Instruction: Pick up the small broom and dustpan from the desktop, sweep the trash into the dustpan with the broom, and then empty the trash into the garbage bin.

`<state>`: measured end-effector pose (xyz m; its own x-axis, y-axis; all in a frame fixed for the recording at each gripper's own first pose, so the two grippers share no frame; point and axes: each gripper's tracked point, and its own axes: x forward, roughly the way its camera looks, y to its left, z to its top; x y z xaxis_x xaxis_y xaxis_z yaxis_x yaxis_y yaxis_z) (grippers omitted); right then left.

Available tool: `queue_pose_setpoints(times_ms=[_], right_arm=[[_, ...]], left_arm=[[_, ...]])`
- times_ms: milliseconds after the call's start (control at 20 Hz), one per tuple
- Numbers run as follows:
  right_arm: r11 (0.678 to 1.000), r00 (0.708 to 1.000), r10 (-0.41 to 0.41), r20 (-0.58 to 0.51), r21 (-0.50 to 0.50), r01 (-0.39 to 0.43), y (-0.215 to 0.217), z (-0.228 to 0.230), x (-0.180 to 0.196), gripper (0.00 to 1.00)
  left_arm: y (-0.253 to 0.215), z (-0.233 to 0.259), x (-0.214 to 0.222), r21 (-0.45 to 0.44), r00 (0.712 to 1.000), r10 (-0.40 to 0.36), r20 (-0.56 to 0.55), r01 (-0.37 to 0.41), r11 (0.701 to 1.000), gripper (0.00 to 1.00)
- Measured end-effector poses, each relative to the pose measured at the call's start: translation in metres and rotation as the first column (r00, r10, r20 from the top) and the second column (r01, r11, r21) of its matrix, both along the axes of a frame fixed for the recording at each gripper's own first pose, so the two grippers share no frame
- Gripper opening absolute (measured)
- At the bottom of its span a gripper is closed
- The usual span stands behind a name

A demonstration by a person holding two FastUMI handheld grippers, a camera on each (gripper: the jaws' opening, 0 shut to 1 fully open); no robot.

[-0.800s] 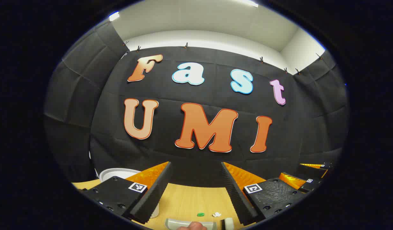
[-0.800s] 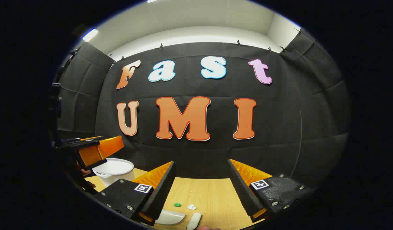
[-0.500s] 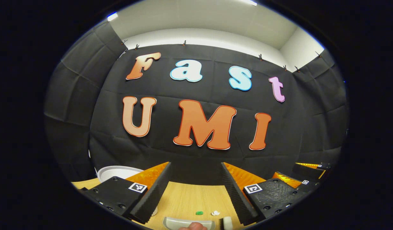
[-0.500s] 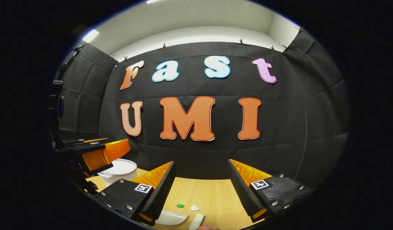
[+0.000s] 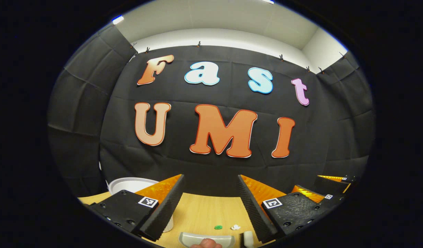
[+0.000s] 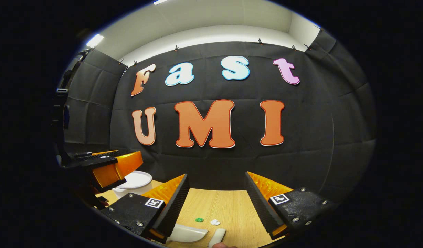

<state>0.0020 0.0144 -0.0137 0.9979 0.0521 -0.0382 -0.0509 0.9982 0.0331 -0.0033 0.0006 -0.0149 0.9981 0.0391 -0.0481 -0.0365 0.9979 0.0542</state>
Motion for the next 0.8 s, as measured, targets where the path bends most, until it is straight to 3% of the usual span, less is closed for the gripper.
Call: queue_pose_setpoints(times_ms=[250, 500, 800], right_arm=[[1.000, 1.000, -0.002, 0.000, -0.007, 0.002, 0.000, 0.001, -0.003, 0.96], [1.000, 1.000, -0.005, 0.006, -0.013, 0.006, -0.001, 0.001, -0.005, 0.96], [1.000, 0.998, -0.007, 0.063, 0.011, 0.006, -0.001, 0.011, -0.008, 0.96]], left_arm=[[-0.010, 0.001, -0.006, 0.024, 0.999, -0.030, 0.012, 0.029, 0.999, 0.94], [-0.004, -0.006, -0.007, -0.010, 1.000, -0.024, -0.006, 0.024, 1.000, 0.94], [0.000, 0.011, -0.010, -0.041, 0.998, -0.026, 0.062, 0.029, 0.999, 0.94]])
